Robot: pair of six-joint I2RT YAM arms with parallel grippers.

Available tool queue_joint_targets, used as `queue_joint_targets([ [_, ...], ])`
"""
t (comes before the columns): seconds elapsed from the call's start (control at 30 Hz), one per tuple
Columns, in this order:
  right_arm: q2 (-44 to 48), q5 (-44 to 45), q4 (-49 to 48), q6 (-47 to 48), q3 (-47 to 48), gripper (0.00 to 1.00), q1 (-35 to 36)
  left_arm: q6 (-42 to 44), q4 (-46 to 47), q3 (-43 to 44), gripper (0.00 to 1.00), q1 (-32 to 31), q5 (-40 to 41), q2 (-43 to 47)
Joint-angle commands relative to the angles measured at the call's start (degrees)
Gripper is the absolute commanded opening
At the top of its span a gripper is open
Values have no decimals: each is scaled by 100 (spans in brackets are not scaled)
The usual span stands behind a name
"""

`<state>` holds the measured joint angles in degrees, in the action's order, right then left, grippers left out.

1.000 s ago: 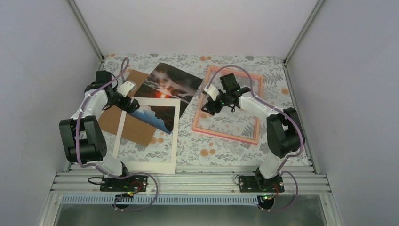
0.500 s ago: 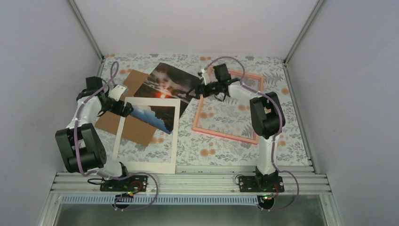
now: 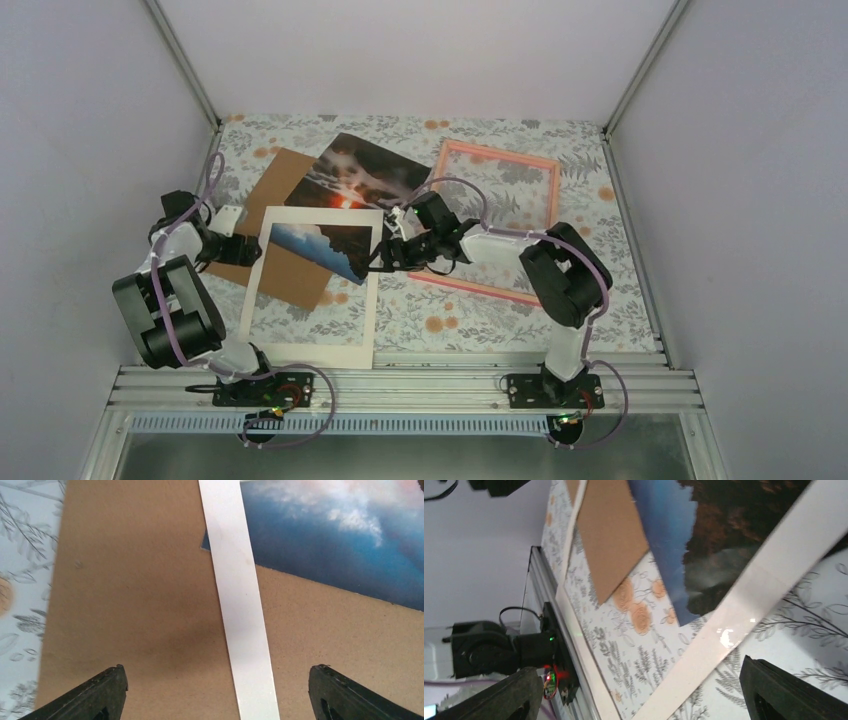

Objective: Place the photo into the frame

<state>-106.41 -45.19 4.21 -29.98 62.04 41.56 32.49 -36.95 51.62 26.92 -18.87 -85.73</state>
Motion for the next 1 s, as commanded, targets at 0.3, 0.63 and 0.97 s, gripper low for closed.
queue_joint_targets([
  [0.3, -641, 1252, 288, -1165, 286, 92, 510, -76, 698, -921, 76, 33, -26, -5],
  [0.63, -1557, 460, 403, -1351, 1127, 76, 353, 310, 826, -1377, 58, -228, -186, -244],
  [0.97, -1189, -517, -985, -1798, 757, 64, 5, 541, 627, -1407, 57, -231, -439, -292],
])
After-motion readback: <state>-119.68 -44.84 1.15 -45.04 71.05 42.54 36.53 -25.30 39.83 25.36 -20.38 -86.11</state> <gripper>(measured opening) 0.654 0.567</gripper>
